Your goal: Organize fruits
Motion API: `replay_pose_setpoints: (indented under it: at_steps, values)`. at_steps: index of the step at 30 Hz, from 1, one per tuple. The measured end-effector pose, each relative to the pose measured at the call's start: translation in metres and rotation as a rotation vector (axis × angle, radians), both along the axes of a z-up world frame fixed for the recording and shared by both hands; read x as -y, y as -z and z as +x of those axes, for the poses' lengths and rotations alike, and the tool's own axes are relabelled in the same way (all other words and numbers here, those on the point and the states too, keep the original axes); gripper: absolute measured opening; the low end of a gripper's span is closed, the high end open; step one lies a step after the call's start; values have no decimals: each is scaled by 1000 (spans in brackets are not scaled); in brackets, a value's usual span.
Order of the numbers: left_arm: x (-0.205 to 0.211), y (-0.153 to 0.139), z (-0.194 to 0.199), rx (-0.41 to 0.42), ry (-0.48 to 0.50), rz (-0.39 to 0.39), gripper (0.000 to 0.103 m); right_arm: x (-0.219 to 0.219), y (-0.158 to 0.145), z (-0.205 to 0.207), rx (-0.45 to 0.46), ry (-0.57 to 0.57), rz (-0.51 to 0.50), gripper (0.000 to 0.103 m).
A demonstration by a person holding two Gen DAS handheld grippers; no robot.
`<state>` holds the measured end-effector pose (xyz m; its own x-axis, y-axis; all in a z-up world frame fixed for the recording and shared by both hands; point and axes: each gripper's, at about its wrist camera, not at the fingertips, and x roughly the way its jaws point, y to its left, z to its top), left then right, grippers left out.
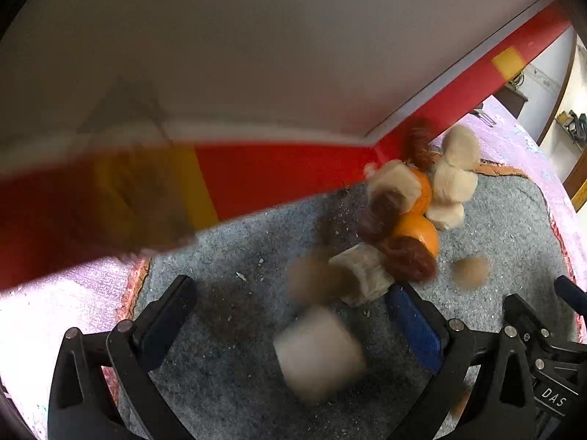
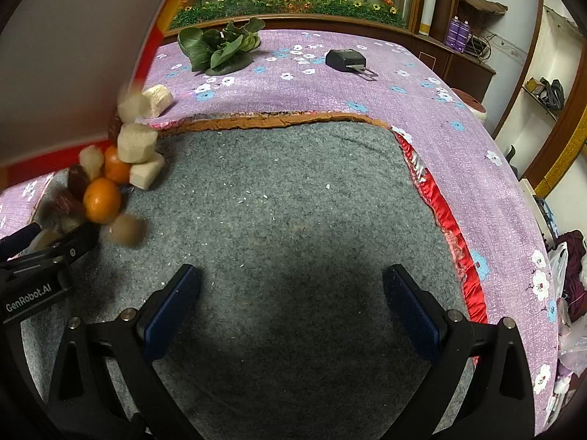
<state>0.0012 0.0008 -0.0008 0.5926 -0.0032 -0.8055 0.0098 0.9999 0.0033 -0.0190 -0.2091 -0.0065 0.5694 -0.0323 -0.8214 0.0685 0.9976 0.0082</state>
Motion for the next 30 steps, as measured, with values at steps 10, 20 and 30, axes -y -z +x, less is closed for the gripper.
replay_pose_setpoints:
  at_steps: [10,20,30]
  values:
    - [-1,0,1,0,0,0,102,1,0,1,-1,0,0,101]
    - [-2,1,0,1,0,0,102,1,0,0,0,0,0,101]
    - [-2,1,-1,1,0,0,102,1,1,1,0,0,1,101]
